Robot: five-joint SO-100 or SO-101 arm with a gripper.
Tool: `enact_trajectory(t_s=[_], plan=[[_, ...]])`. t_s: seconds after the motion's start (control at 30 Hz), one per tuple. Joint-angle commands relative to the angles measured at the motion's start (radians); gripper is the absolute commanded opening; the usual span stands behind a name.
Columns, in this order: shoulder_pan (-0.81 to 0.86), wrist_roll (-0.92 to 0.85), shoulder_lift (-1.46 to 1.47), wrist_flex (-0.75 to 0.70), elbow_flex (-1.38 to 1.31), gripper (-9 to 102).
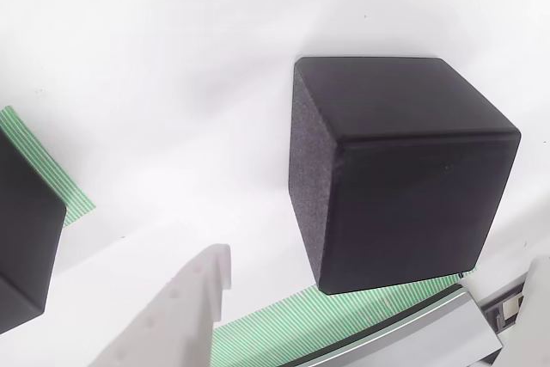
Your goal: Stack 3 Blocks on the chosen place.
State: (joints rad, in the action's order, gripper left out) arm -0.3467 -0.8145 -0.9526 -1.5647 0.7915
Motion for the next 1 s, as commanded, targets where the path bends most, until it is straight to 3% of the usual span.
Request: enact_trajectory(t_s=[0.0,0.7,0.97], plan=[[-0.02,0.005,-0.04,-0.005,-0.002,47],[-0.012,0.008,0.117,-0.003,-0.075,46],[-0.008,0.011,0.126,-0.002,-0.077,31]])
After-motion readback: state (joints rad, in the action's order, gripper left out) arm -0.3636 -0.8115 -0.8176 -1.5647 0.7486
